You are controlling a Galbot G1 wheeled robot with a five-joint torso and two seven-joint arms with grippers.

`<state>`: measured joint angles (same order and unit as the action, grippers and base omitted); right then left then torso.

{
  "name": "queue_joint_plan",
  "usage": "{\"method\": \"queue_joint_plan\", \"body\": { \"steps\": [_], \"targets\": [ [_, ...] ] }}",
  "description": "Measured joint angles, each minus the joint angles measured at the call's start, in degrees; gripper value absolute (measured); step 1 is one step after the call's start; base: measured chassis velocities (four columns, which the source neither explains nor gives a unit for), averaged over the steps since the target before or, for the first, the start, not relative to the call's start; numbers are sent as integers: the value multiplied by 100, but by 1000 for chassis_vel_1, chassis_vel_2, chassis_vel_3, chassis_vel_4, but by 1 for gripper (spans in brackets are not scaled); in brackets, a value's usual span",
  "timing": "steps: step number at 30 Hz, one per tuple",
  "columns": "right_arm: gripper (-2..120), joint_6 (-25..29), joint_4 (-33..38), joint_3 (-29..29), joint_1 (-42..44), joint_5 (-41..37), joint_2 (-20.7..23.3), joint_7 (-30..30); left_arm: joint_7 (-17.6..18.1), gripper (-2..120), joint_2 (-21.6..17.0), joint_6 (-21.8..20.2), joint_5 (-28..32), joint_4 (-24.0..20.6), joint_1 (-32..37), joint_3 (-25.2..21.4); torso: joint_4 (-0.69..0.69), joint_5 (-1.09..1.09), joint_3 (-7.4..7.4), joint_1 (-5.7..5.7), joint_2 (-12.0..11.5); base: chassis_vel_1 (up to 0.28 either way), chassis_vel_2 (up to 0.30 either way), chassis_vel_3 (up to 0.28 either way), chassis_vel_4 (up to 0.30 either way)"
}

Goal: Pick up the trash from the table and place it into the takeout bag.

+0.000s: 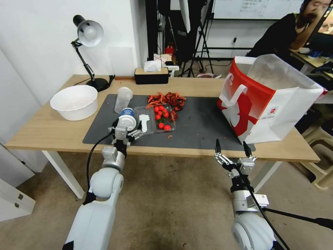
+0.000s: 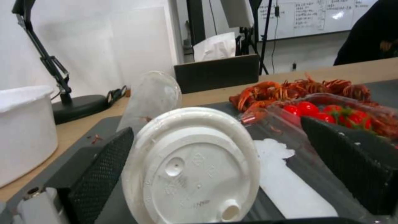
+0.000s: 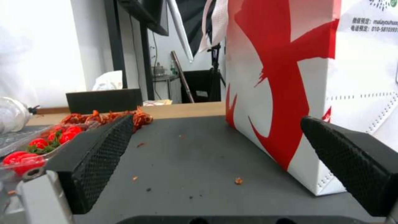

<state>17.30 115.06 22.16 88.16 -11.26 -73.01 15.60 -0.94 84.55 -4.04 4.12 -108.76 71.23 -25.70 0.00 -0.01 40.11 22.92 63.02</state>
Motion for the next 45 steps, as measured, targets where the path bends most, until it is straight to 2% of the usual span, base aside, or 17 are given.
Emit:
{"method": "queue_joint_plan", "body": {
  "steps": [12,20,23,24,27,29,31,37,41,44,45],
  "targets": [
    [100,-23,15,-2,-8,46,-61,-7,-4,100,-184,-32,27,574,-543,4,0,1,0,0,0,0,0,0,0],
    [100,-22,-19,9,-21,61,-84,-10,-5,99,-312,-35,-32,1112,-1009,38,1,0,0,0,0,0,0,0,0],
    [100,-14,-29,-10,-27,76,-97,-14,1,90,-392,-58,-129,1355,-1223,63,0,1,0,0,0,0,0,0,0],
    [100,-14,-29,-10,-27,76,-97,-14,1,90,-392,-58,-129,1355,-1223,63,0,1,0,0,0,0,0,0,0],
    [100,-4,-31,-16,-28,96,-109,-15,21,76,-476,-239,-170,1404,-1276,84,0,0,0,0,0,0,0,0,0],
    [100,-3,-30,-16,-28,97,-110,-15,24,75,-488,-291,-185,1404,-1277,85,0,1,0,0,0,0,0,0,0],
    [100,1,-31,-16,-33,101,-122,-15,26,68,-503,-368,-214,1397,-1262,87,0,0,-1,0,0,0,0,0,0],
    [100,6,-39,-21,-33,105,-131,-14,30,67,-503,-357,-216,1389,-1241,89,0,1,-1,0,0,0,0,0,0],
    [100,17,-44,-26,-27,114,-152,-11,19,67,-550,-227,-198,1284,-1158,92,0,0,-1,0,0,0,0,0,0],
    [100,25,-44,-29,-27,115,-163,-10,-188,67,-700,176,32,999,-1098,174,0,0,-1,0,0,0,0,0,0],
    [100,25,-44,-29,-27,115,-163,-10,-188,67,-700,176,32,999,-1098,174,0,0,-1,0,0,0,0,0,0]
  ]
}}
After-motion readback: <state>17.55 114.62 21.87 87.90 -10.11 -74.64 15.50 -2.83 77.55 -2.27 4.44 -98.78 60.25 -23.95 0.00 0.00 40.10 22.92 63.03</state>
